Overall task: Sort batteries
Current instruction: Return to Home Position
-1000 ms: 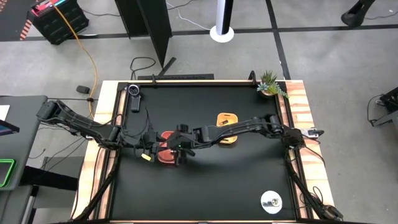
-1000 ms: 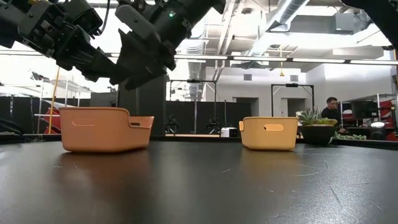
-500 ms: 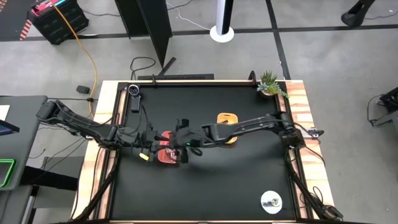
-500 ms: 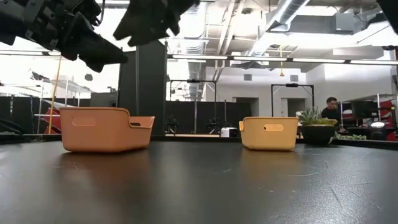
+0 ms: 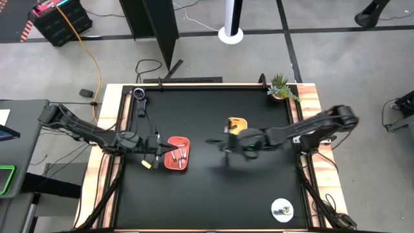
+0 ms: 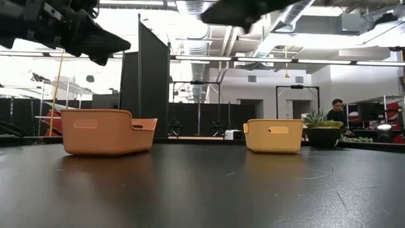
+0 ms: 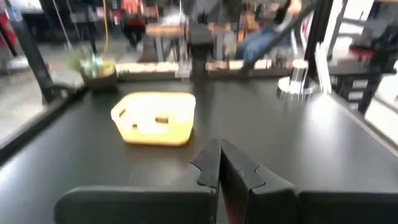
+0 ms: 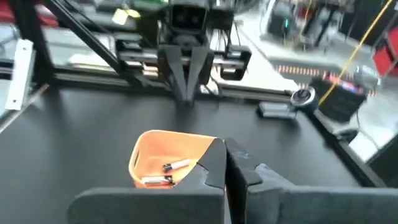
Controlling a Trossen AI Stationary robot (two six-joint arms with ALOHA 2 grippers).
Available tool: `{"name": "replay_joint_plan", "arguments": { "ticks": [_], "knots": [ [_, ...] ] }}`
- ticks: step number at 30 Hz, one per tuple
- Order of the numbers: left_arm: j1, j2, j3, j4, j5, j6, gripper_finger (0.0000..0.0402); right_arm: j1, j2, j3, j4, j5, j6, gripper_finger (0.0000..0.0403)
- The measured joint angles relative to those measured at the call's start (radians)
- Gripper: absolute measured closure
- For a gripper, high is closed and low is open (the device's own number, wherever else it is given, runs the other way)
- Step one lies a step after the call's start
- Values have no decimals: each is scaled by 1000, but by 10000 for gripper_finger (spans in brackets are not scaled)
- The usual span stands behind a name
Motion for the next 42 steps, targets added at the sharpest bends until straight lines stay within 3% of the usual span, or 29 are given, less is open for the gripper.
{"name": "replay_joint_plan", "arguments": {
  "ticks": [5,9,19,26,36,42],
  "knots": [
    [8,-10,-154,259,-17,12,401,18,-208,-273,140,0,-23,399],
    [8,-19,-247,360,-32,-34,401,21,-365,-471,270,0,7,398],
    [8,-124,-245,238,-60,8,401,14,-644,-824,414,75,68,399],
    [8,-378,-246,-18,-78,15,401,14,-785,-942,410,75,74,399],
    [8,-793,-245,-402,-50,7,401,14,-915,-947,218,74,52,399],
    [9,-843,-243,-412,8,56,401,20,-1044,-947,66,74,62,399]
  ]
}}
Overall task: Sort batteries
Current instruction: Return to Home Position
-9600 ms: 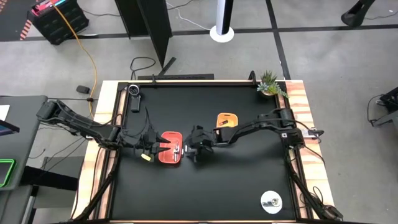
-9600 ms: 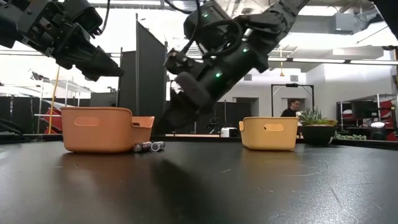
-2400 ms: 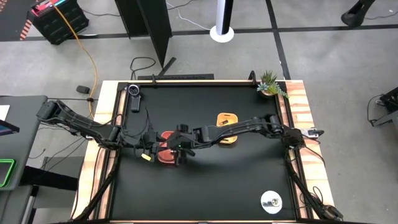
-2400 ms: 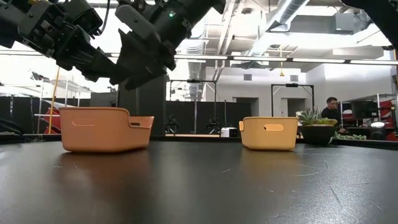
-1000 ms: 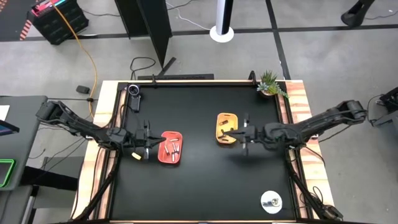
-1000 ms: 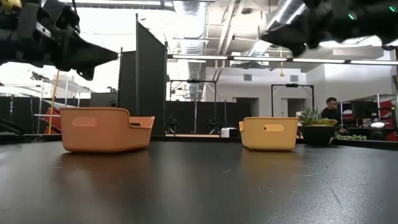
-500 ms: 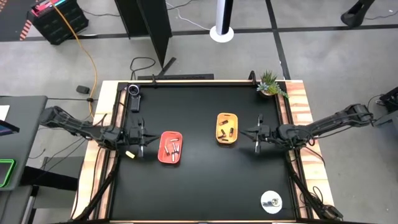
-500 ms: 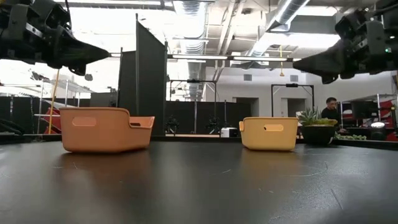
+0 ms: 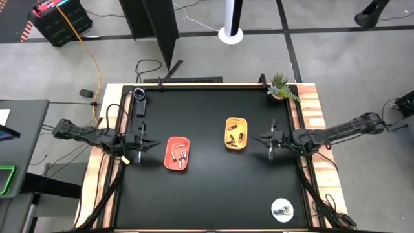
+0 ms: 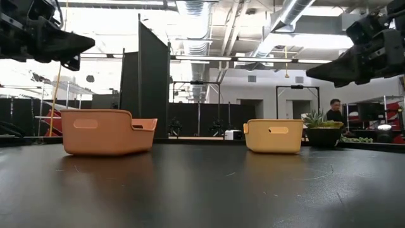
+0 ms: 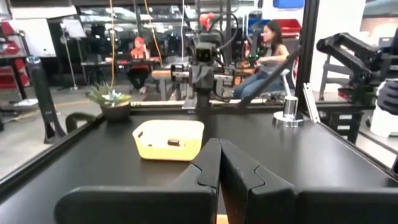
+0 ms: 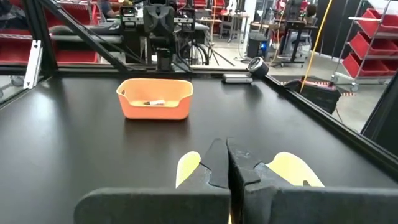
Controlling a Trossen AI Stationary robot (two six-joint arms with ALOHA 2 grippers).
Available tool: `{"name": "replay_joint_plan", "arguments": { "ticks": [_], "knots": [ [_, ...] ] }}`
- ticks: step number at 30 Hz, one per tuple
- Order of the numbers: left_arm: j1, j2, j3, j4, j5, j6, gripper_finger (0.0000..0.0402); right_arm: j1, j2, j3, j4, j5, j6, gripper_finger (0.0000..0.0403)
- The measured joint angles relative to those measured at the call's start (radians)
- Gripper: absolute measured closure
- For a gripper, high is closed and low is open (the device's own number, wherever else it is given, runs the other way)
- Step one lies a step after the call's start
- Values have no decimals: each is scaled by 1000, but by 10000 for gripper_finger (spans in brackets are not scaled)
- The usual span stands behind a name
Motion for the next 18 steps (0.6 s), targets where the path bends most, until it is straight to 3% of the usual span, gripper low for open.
{"name": "replay_joint_plan", "arguments": {
  "ticks": [12,18],
  "knots": [
    [0,28,0,-6,5,-37,401,7,-344,-1,-289,-1,-22,399],
    [0,28,0,-7,5,-45,401,9,-459,-2,-291,-4,-118,399]
  ]
}}
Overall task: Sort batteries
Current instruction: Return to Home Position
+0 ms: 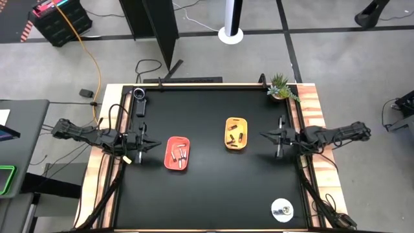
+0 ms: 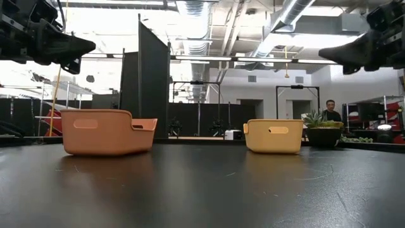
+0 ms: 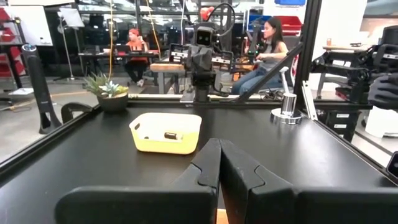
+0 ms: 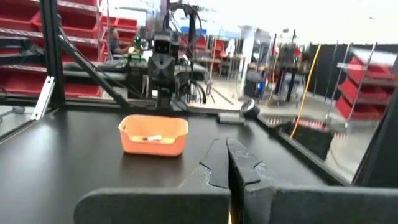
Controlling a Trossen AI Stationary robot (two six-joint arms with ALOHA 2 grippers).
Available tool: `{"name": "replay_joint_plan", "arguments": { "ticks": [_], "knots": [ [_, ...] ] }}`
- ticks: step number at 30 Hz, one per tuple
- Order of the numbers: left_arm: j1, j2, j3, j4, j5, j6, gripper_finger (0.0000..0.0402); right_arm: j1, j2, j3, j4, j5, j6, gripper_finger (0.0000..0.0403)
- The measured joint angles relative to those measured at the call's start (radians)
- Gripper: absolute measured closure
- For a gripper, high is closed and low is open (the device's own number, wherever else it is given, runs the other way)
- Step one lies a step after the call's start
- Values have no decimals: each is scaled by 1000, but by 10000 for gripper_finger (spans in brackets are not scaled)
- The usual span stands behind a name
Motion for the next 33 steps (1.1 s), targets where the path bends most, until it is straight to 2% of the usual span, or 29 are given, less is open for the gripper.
{"name": "replay_joint_plan", "arguments": {
  "ticks": [4,12,33],
  "knots": [
    [0,0,0,-1,1,0,401,-2,15,0,-1,0,4,399],
    [0,0,0,3,-4,-61,401,0,31,0,-2,-1,223,384],
    [0,0,0,3,-3,-53,401,0,31,-1,-4,0,226,374]
  ]
}}
